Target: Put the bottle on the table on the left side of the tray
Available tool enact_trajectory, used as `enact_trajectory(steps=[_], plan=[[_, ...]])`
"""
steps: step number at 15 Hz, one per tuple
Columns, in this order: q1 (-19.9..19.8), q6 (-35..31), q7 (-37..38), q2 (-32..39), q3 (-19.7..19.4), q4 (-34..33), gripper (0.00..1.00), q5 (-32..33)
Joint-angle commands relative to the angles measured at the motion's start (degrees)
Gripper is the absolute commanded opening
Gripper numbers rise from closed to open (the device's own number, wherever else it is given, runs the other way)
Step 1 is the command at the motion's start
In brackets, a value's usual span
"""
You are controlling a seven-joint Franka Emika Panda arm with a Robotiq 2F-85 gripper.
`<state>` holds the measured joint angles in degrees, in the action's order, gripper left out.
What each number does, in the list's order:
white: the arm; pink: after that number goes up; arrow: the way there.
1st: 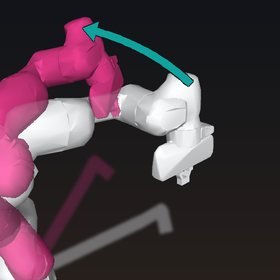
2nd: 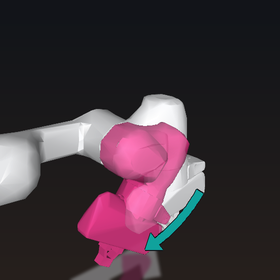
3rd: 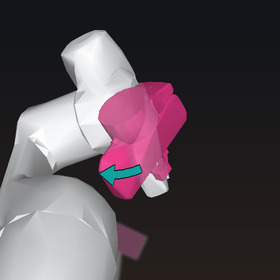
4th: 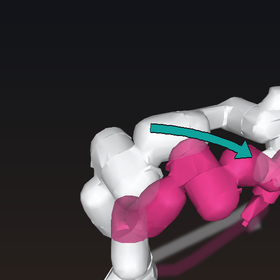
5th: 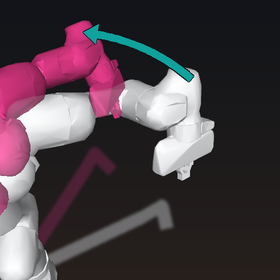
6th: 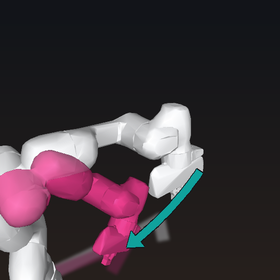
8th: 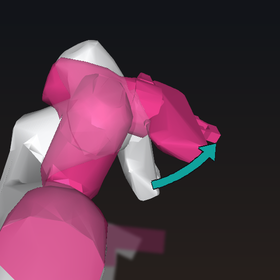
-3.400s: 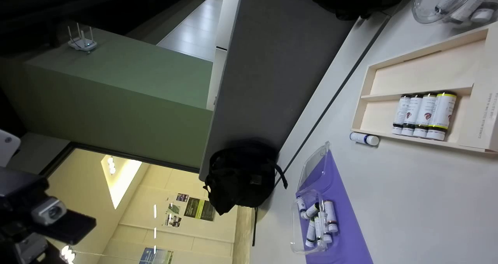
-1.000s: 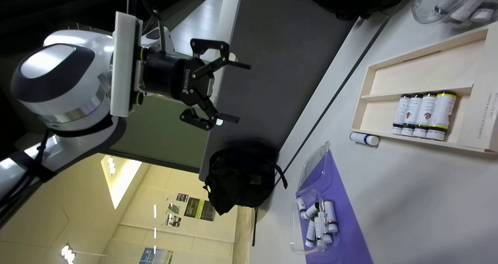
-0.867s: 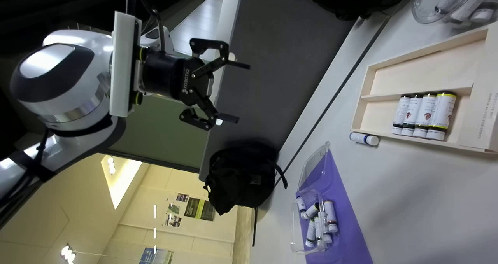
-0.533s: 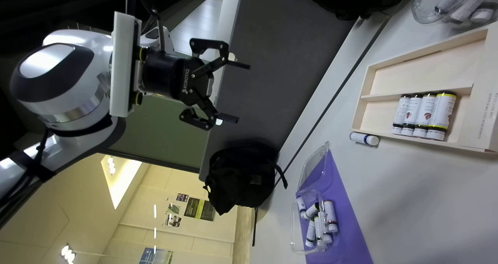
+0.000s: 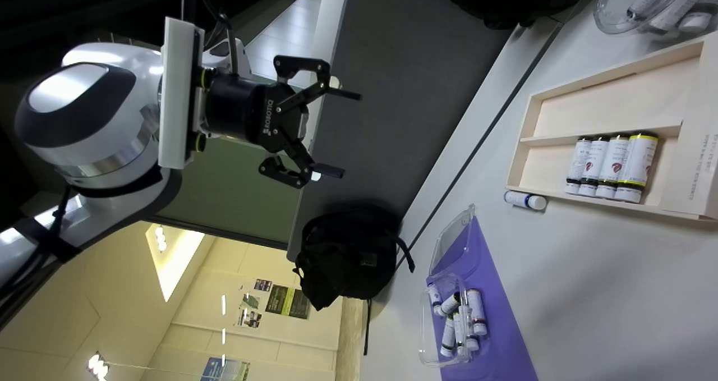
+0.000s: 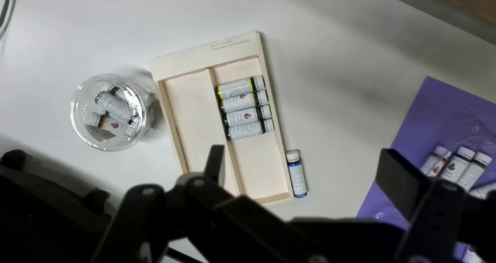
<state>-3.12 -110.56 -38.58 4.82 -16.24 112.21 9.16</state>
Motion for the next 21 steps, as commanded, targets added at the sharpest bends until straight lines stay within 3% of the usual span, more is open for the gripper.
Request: enact_trajectory(steps=[1, 7, 12, 21], plan=[[-2.86, -2.50, -1.06, 1.77, 4.18, -0.53, 1.00, -1.23], [-4.22, -10.06, -14.14, 8.66, 10.48, -1.42, 1.00, -10.76], [-5.85, -9.55, -23.83, 18.25, 14.73, -4.64, 1.00, -16.24], [-7.53, -4.41, -22.38, 31.68, 15.76, -11.97, 1.00, -13.85]])
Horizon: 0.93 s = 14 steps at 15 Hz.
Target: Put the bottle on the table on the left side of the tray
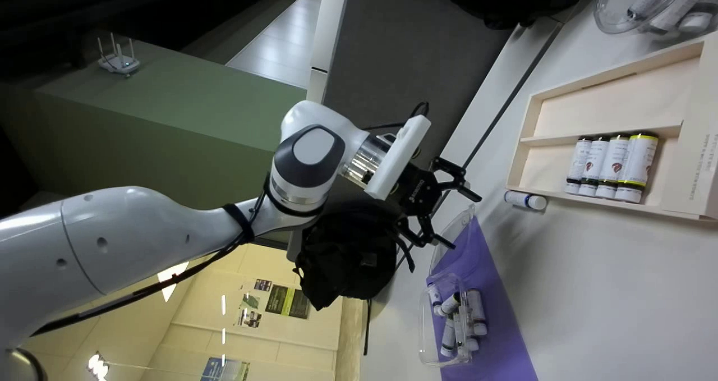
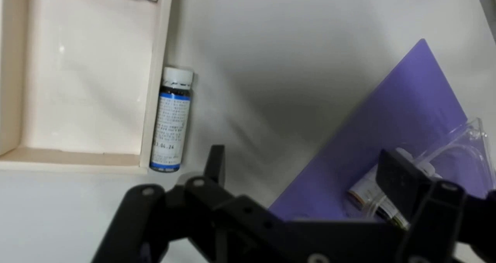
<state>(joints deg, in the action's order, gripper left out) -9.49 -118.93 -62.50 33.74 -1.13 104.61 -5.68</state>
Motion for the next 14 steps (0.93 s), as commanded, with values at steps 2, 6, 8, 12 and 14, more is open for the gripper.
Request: enact_trajectory(steps=[2, 6, 8, 12, 14], plan=[[-1.39, 5.45, 2.02, 4.02, 0.63, -5.77, 1.00, 1.05], [-1.51, 5.96, 3.61, 5.30, 0.53, -7.56, 1.00, 0.79], [-1.53, 6.34, 4.69, 5.57, 0.52, -8.13, 1.00, 0.66], [-0.98, 7.59, 8.03, 5.90, -0.10, -8.99, 1.00, 1.54], [-1.95, 5.46, 4.79, 5.12, 1.15, -6.71, 1.00, 0.99]])
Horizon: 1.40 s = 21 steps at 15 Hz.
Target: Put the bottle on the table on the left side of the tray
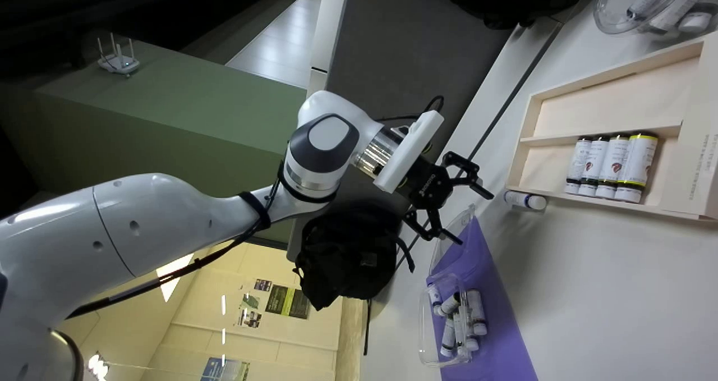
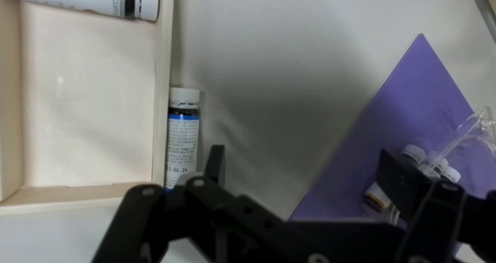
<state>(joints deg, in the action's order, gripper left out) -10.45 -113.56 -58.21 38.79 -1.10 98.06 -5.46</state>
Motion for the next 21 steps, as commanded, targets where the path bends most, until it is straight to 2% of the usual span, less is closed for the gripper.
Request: enact_trajectory(steps=[1, 7, 16, 21], plan=[[-1.00, 0.01, 0.39, 0.09, 1.19, -0.05, 1.00, 0.75], [-1.00, -0.03, 0.30, 0.15, 1.32, 0.03, 1.00, 0.73], [-0.63, -8.73, 3.19, 3.09, -0.60, 0.42, 1.00, 5.85], [-1.73, -8.29, 2.75, 4.32, 0.08, -0.16, 1.00, 5.37]])
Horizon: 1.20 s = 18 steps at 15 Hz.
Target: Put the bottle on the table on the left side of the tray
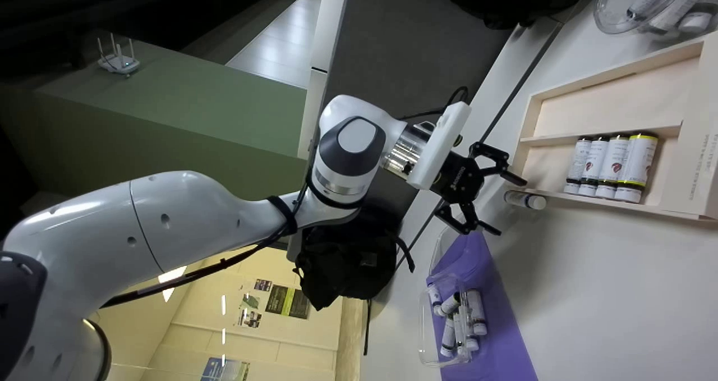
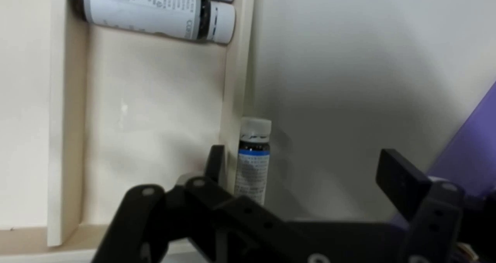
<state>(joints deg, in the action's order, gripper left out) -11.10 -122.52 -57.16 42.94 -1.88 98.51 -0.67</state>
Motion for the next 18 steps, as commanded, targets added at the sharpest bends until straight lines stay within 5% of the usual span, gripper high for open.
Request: enact_trajectory(steps=[1, 18], plan=[[-1.14, 0.71, 1.88, 0.07, 0.86, -0.57, 1.00, 0.50], [-3.70, 5.73, -1.54, -0.09, 3.92, -1.82, 1.00, -3.88]])
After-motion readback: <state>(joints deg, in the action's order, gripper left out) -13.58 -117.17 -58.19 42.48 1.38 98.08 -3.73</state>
